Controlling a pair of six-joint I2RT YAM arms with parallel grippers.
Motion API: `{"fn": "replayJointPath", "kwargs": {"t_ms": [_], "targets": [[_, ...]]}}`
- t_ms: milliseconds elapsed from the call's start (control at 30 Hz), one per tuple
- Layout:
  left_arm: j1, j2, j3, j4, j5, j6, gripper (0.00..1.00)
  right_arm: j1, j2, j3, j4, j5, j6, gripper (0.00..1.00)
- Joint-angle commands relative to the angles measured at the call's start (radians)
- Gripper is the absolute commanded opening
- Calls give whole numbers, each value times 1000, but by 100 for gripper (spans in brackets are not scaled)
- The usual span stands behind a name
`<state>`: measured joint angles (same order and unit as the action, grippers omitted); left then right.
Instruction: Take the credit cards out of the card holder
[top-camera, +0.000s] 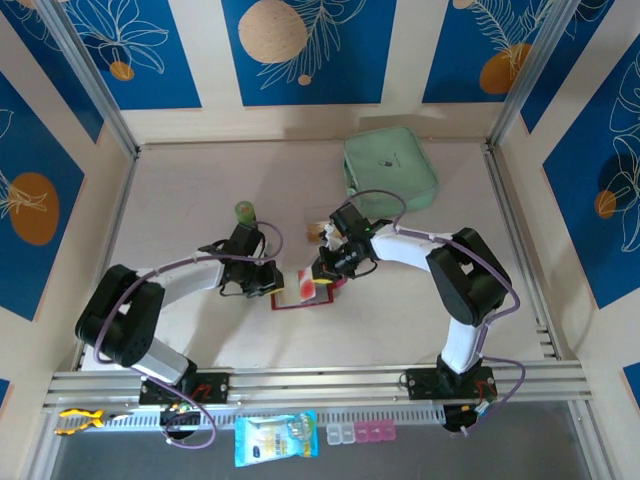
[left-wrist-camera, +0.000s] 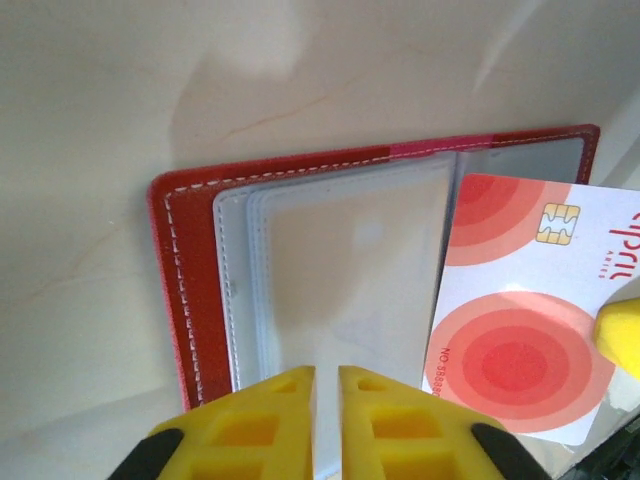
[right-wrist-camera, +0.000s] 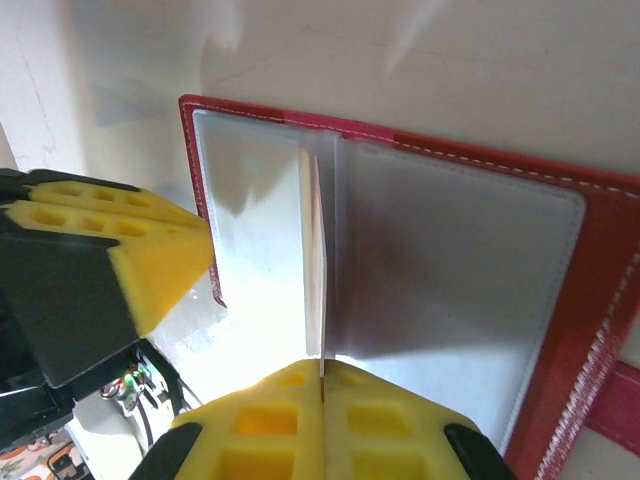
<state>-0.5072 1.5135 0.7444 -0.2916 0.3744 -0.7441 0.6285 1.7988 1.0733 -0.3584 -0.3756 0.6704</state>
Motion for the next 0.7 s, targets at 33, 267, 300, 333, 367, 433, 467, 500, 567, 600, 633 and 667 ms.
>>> {"fn": "replayJointPath", "kwargs": {"t_ms": [33,267,300,333,367,433,467,500,567,600,633,667], "targets": [[-5,-31,23,-71,-56,35,22,-6,-55,4,-59,22,-26,7],[-5,-23,-10,-51,-64,29,25,-10,-80,27,-96,49,-45,7],[-5,-18,-15,-37,-52,24,25,-12,-83,33,-104,52,-53,7],[-6,-11,-21,-24,-41,18,25,-15,-86,41,-115,57,-63,7],[-4,-8,-25,-12,-33,15,25,-16,-88,50,-127,63,-72,7],[-5,0,-34,7,-25,5,25,-22,-91,72,-164,82,-103,7],[-5,2,-36,13,-20,3,25,-26,-91,83,-180,89,-121,7],[-5,5,-37,18,-18,2,25,-27,-89,96,-202,91,-149,7],[-5,9,-39,23,-11,-1,25,-29,-88,127,-255,122,-208,7],[-5,10,-39,26,-8,-1,25,-30,-92,139,-280,148,-246,7],[-5,10,-40,29,-5,-3,25,-31,-97,149,-301,163,-292,6],[-4,10,-40,31,-4,-4,25,-33,-100,157,-318,172,-334,6]]}}
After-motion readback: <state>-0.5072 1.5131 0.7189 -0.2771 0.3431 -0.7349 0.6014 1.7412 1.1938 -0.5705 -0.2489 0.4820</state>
